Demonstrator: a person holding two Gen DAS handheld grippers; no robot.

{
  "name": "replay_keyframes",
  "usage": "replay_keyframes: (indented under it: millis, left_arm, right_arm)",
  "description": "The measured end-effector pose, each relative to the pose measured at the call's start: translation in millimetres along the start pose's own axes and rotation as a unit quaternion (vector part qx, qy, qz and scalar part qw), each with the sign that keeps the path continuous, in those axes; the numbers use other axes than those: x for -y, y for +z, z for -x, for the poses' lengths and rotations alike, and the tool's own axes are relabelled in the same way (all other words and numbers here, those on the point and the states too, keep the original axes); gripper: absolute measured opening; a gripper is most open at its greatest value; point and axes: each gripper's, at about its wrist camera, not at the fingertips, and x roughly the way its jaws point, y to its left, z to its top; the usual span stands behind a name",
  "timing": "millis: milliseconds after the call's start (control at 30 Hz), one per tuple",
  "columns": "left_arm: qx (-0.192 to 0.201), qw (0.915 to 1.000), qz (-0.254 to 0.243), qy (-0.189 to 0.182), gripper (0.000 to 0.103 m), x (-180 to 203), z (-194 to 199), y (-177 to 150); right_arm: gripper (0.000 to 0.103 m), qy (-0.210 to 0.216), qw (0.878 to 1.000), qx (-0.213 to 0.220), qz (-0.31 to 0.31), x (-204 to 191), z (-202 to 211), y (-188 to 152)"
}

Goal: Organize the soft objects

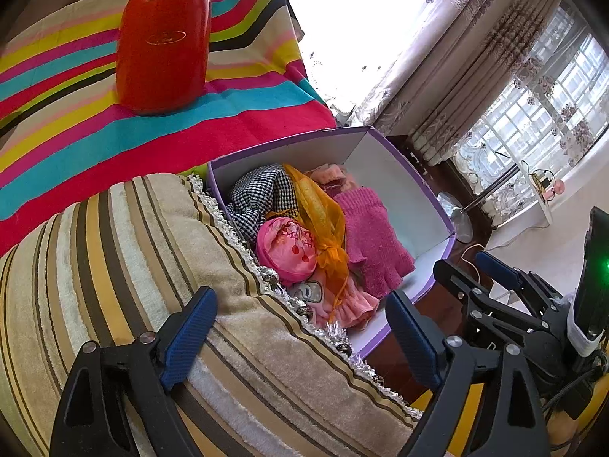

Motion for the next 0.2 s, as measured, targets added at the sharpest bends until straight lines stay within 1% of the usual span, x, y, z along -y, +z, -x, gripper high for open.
replay_keyframes:
  millis: [133,200]
  left_arm:
    - [0.008,0.9999,-0.008,0.004,0.093,3.1,-0.7,-0.1]
    - [0.009,0.9998,-0.014,-0.008,0.095,4.7,1.0,0.1]
  right_arm:
    - [0.069,-0.001,1.0,-0.003,-0.001,-1.5,-1.4,-0.9]
    - [0.069,-0.001,1.0,-0.004,0.001,-3.3,-1.5,-1.5]
